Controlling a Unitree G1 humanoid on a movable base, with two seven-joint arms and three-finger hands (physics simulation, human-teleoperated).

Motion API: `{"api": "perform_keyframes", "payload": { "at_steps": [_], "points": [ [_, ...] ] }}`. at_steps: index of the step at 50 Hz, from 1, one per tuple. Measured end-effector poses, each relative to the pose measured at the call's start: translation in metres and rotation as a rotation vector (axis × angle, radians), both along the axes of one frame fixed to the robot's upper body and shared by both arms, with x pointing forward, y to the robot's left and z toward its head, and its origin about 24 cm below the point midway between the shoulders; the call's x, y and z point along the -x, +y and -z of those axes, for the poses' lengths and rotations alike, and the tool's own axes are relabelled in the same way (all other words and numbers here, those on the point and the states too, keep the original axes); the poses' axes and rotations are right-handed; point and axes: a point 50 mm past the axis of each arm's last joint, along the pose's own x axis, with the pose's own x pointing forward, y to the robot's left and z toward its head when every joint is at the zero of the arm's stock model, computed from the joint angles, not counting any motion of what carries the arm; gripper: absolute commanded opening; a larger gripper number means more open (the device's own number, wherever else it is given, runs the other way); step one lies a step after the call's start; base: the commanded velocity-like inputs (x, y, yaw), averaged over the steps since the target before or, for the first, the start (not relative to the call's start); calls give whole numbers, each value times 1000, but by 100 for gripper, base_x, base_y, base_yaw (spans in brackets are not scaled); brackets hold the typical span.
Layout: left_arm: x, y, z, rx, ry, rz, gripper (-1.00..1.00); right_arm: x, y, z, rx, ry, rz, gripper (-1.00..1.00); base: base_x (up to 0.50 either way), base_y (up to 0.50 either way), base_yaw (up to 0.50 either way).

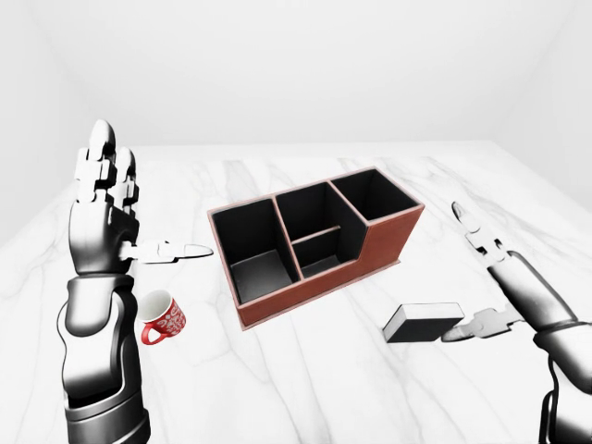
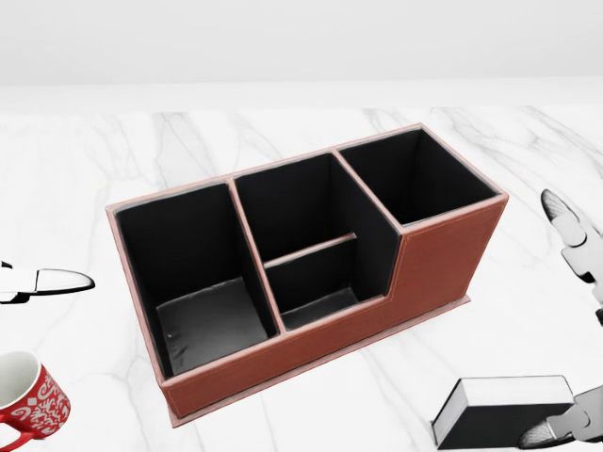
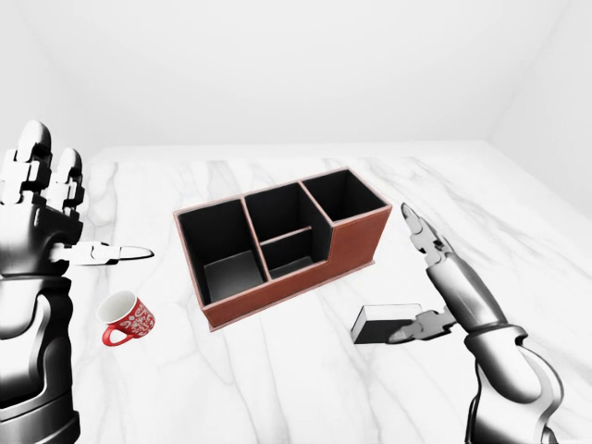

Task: Pick up the book and place it in the left compartment of the caddy.

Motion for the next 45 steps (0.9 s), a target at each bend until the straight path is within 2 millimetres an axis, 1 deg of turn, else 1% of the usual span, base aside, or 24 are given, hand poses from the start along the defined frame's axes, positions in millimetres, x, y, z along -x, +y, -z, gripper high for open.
{"api": "perform_keyframes", "payload": {
  "at_steps": [12,34,45],
  "points": [
    [0,0,1,-1,4,0,100,-1,2,9,19,30,-10,100,0,0,0],
    [1,1,4,2,16,-3,100,-7,14,28,79,87,-72,100,0,0,0],
    [1,2,6,5,24,-6,100,-11,13,39,97,137,-77,100,0,0,0]
  ]
}}
